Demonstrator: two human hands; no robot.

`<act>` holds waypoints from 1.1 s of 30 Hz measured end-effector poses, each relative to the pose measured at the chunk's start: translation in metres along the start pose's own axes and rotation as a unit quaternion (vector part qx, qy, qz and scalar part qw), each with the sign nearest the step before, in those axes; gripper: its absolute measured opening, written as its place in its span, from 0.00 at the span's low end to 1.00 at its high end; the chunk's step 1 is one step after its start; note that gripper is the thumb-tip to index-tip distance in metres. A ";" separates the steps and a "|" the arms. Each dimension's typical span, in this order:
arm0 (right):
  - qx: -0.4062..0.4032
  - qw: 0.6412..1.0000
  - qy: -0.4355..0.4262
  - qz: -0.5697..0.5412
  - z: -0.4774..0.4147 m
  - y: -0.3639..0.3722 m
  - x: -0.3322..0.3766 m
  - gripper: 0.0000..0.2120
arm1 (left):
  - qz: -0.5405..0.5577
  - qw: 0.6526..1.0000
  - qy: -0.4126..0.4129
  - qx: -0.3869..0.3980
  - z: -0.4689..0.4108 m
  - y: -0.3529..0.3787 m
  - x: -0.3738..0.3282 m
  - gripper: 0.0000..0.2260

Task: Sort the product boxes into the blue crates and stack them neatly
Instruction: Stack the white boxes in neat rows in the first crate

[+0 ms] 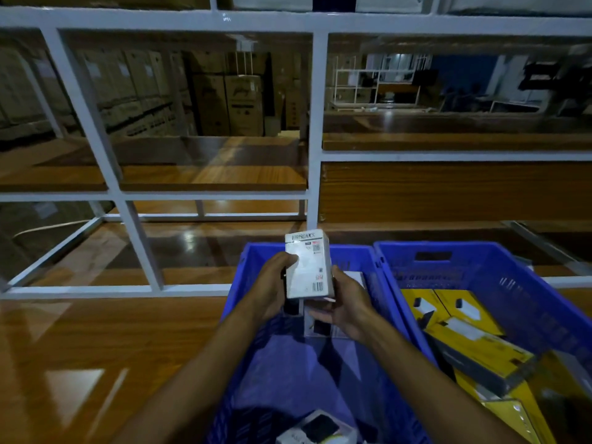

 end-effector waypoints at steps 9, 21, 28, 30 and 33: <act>0.039 0.997 -0.051 -0.045 0.009 0.006 0.006 0.15 | -0.056 0.992 0.065 -0.089 -0.004 0.001 0.007 0.20; -0.092 0.782 -0.385 0.481 0.015 0.008 -0.003 0.52 | 0.027 0.998 0.047 -0.012 0.000 0.013 0.014 0.20; -0.038 0.815 -0.460 0.351 0.020 0.012 -0.006 0.44 | 0.071 0.997 0.039 0.003 0.001 0.001 0.007 0.22; -0.044 0.816 -0.471 0.333 0.019 0.013 -0.008 0.39 | 0.067 0.997 0.043 0.001 0.001 0.000 0.006 0.21; -0.047 0.822 -0.468 0.321 0.018 0.012 -0.010 0.36 | 0.058 0.997 0.044 -0.003 0.001 0.000 0.006 0.21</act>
Point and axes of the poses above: each hand's wrist, its own z-axis away from the middle knuckle, its own y-axis out of the palm, x = y × z, the point moved 1 cm from there along -z, towards the middle knuckle, and after that the axes turned 8 degrees about -y, right-handed, at the moved point
